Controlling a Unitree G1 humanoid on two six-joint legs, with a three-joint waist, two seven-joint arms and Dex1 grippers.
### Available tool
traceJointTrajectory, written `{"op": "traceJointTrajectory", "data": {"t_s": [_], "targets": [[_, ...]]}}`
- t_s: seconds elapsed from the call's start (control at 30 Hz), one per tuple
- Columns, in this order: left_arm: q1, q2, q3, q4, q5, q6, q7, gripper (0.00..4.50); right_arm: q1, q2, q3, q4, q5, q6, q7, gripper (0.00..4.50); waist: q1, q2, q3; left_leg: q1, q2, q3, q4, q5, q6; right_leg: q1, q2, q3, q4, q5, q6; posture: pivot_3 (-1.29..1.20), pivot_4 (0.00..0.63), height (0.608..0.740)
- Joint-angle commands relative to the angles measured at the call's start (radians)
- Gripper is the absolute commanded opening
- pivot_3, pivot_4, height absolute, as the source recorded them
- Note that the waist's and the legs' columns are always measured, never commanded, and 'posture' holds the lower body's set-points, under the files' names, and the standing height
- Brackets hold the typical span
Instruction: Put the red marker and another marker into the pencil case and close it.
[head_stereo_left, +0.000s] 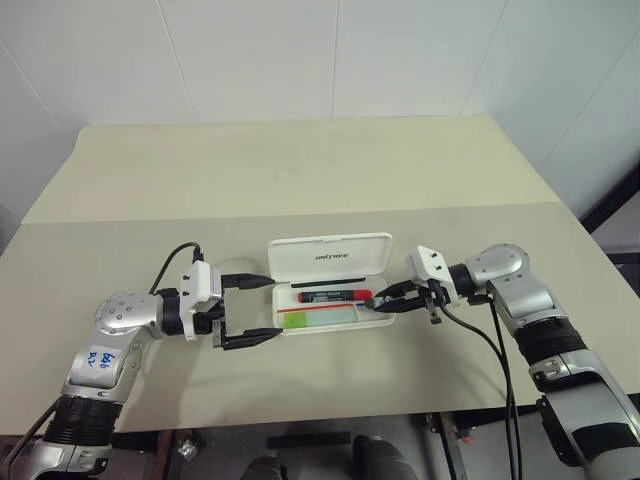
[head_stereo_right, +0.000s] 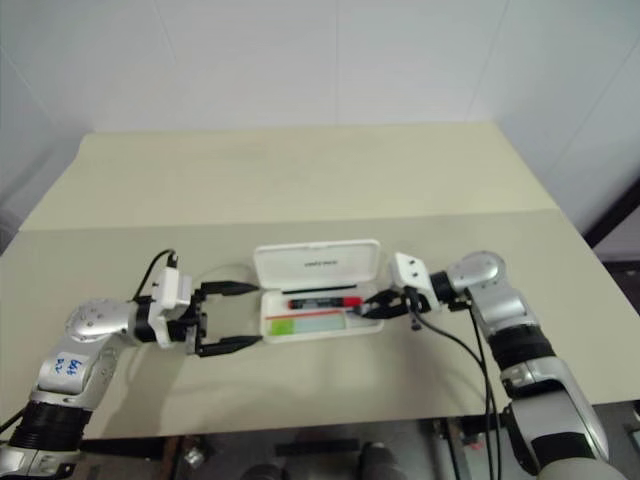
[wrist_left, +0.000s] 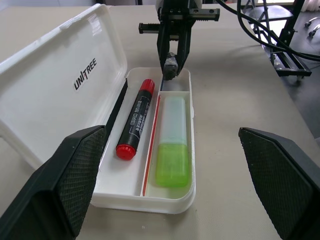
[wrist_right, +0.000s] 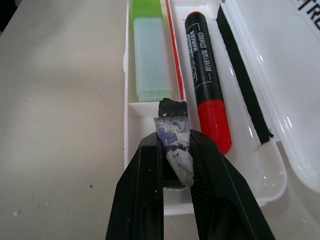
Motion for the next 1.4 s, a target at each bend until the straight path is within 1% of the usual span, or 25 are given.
{"op": "traceJointTrajectory", "data": {"t_s": [0.03,0.17,0.23,0.33,0.47,0.53,0.57,0.7,0.9,1.07,1.17,1.4], "targets": [[0.006,0.015,0.033,-0.048,-0.009,-0.004,0.010,4.50,-0.025,-0.001,0.003,0.016,-0.006,-0.028,0.040,0.37,0.000,0.000,0.000,0.000,0.000,0.000,0.000,0.000,0.000,0.000,0.000,0.000,0.000,0.000,0.000,0.00,0.150,0.740],[0.013,0.019,0.037,-0.058,-0.011,-0.002,0.015,4.50,-0.045,0.001,0.005,0.056,-0.013,-0.047,0.055,0.37,0.000,0.000,0.000,0.000,0.000,0.000,0.000,0.000,0.000,0.000,0.000,0.000,0.000,0.000,0.000,0.00,0.150,0.740],[0.013,0.019,0.038,-0.059,-0.011,-0.001,0.017,4.50,-0.053,0.003,0.001,0.066,-0.010,-0.044,0.059,1.11,0.000,0.000,0.000,0.000,0.000,0.000,0.000,0.000,0.000,0.000,0.000,0.000,0.000,0.000,0.000,0.00,0.150,0.740],[0.011,0.019,0.042,-0.056,-0.008,-0.002,0.018,4.50,-0.067,0.005,-0.002,0.067,0.004,-0.033,0.079,2.04,-0.002,0.000,0.000,0.000,0.000,0.000,0.000,0.000,0.000,0.000,0.000,0.000,0.000,0.000,0.000,0.00,0.150,0.740],[0.004,0.016,0.040,-0.048,-0.004,-0.006,0.019,4.50,-0.070,0.007,-0.006,0.046,0.020,-0.032,0.085,3.44,-0.001,0.000,0.000,0.000,0.000,0.000,0.000,0.000,0.000,0.000,0.000,0.000,0.000,0.000,0.000,0.00,0.150,0.740],[0.000,0.015,0.039,-0.044,-0.003,-0.009,0.018,4.50,-0.067,0.004,-0.008,0.029,0.026,-0.029,0.084,4.24,-0.001,0.000,0.000,0.000,0.000,0.000,0.000,0.000,0.000,0.000,0.000,0.000,0.000,0.000,0.000,0.00,0.150,0.740],[-0.003,0.014,0.038,-0.042,-0.002,-0.010,0.018,4.50,-0.064,0.003,-0.012,0.020,0.032,-0.026,0.081,4.46,-0.001,0.000,0.000,0.000,0.000,0.000,0.000,0.000,0.000,0.000,0.000,0.000,0.000,0.000,0.000,0.00,0.150,0.740],[-0.015,0.008,0.036,-0.030,-0.003,-0.013,0.017,4.50,-0.033,-0.021,-0.033,-0.044,0.068,0.004,0.072,4.46,0.000,0.000,0.000,0.000,0.000,0.000,0.000,0.000,0.000,0.000,0.000,0.000,0.000,0.000,0.000,0.00,0.150,0.740],[-0.043,0.000,0.037,-0.010,-0.019,0.005,0.014,4.50,0.061,-0.089,-0.097,-0.222,0.175,0.145,0.044,4.46,0.004,0.000,0.000,-0.001,0.000,-0.001,0.000,0.000,0.000,0.000,0.000,0.000,0.000,0.000,0.000,0.00,0.150,0.740],[-0.067,0.003,0.035,0.016,-0.019,0.000,-0.006,4.50,0.146,-0.157,-0.150,-0.296,0.184,0.157,-0.002,4.46,0.002,0.000,0.000,0.000,0.000,0.000,0.000,0.000,0.000,0.000,0.000,0.000,0.000,0.000,0.000,0.00,0.150,0.740],[-0.088,-0.007,0.049,0.021,-0.045,0.025,-0.003,4.50,0.196,-0.189,-0.193,-0.331,0.198,0.171,-0.028,4.46,0.003,0.000,0.000,0.000,0.000,0.000,0.000,0.000,0.000,0.000,0.000,0.000,-0.001,0.000,0.000,0.00,0.150,0.740],[-0.104,0.003,0.073,0.027,-0.086,0.070,-0.015,4.50,0.276,-0.207,-0.281,-0.410,0.251,0.231,-0.096,4.46,0.000,0.000,0.000,0.001,0.000,0.000,0.001,0.000,0.000,0.000,0.001,0.000,0.000,0.000,0.000,0.00,0.150,0.740]]}}
